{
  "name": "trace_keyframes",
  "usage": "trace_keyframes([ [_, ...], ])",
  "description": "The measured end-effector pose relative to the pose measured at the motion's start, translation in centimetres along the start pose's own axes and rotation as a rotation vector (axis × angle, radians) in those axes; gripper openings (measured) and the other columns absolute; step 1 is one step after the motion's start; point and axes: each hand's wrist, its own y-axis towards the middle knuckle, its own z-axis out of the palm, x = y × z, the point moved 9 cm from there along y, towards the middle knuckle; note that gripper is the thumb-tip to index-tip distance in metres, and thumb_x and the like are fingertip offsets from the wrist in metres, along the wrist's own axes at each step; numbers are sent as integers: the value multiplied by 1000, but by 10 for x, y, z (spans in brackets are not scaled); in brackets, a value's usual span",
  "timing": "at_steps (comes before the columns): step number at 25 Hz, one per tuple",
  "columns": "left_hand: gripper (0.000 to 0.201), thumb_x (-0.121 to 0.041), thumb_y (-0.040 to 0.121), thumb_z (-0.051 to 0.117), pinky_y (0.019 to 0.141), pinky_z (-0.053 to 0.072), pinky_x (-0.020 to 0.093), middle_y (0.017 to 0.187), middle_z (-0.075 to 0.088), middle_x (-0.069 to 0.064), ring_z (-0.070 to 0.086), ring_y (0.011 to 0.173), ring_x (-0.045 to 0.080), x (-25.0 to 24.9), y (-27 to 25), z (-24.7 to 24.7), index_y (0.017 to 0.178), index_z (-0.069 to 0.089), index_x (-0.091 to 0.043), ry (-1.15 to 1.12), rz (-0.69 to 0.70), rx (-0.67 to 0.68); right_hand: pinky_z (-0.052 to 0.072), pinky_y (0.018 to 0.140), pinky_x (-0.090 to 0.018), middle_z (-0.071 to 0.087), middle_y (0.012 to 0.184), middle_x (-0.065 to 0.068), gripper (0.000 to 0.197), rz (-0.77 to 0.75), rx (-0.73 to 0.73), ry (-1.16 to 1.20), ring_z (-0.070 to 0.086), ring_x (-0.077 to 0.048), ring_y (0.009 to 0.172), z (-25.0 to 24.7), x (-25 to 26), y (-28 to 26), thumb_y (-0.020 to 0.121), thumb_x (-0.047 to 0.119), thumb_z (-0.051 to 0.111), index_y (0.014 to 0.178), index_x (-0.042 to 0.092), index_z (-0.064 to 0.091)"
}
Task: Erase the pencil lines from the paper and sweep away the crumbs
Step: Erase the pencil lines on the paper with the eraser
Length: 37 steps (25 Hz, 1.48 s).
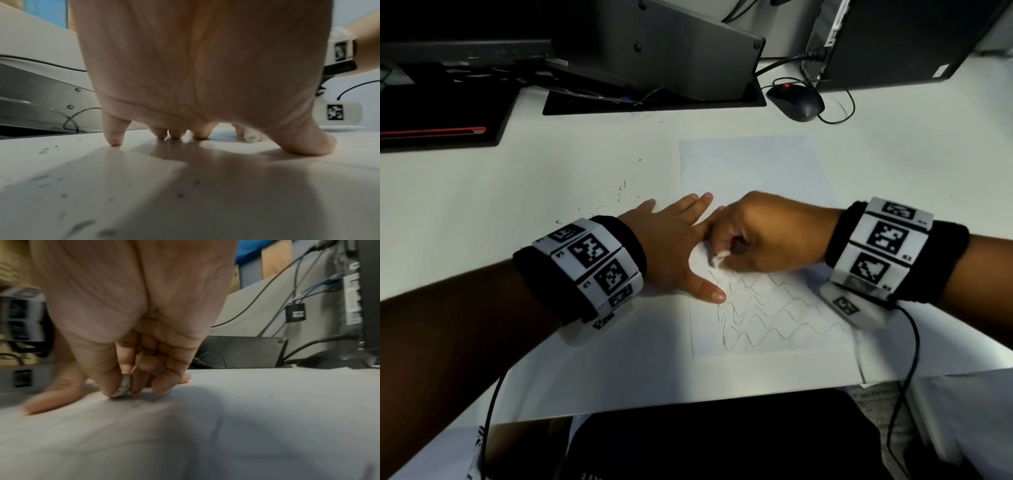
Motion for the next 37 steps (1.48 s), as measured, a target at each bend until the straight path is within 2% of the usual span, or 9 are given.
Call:
trace_keyframes([
  [3,121,-97,61,38,122,2,52,161,-27,-9,-20,149,8,0,0,0,154,-15,-41,0,1,3,50,67,-24,70,85,5,11,33,-70,-41,60,-6,70,-12,-12,3,83,21,67,93,20,73],
  [6,120,-97,61,39,122,3,52,162,-26,-10,-20,149,8,1,0,1,155,-11,-42,2,-5,-5,47,66,-18,70,88,6,12,-38,15,-7,60,-5,71,3,1,-4,83,18,67,93,18,73],
  [13,122,-97,61,40,122,3,53,161,-27,-10,-20,149,8,0,1,1,155,-15,-39,-1,-5,4,46,66,-17,70,88,8,11,-44,12,2,58,-4,70,4,1,-5,80,16,68,89,17,74],
  [18,126,-99,57,34,122,4,53,161,-27,-8,-20,150,9,1,3,0,154,-18,-37,17,-3,-2,51,69,-25,70,86,7,12,37,-61,24,61,-5,72,-8,-15,-3,80,17,69,91,19,74],
  [22,130,-101,50,26,122,6,53,162,-26,-7,-18,150,10,2,2,2,154,-19,-37,23,0,8,48,68,-21,69,86,9,8,-2,12,11,60,-4,72,0,-6,-7,84,19,67,89,19,73],
  [26,128,-94,63,44,122,13,45,166,-4,5,2,153,18,-11,3,-15,158,-3,-23,125,33,-63,42,64,-15,63,78,14,7,90,-90,32,55,2,67,-16,-31,-5,83,17,69,87,20,74],
  [29,121,-88,64,56,118,27,38,166,6,-1,17,149,15,-22,12,-23,157,13,-23,7,95,-103,45,65,-21,64,79,11,6,118,-79,46,56,0,68,-13,-36,-4,82,19,71,87,19,73],
  [32,120,-88,61,57,116,32,42,165,3,-5,14,150,13,-24,19,-20,157,17,-28,-95,113,-94,46,65,-22,67,81,8,6,110,-101,65,57,-2,68,-13,-33,-6,81,18,72,87,18,73],
  [37,114,-87,64,54,121,22,42,166,-10,2,-9,152,12,-25,17,-18,157,21,-30,-33,100,-85,45,66,-14,69,85,10,7,22,-9,65,59,0,69,0,-14,-10,83,20,70,89,19,74],
])
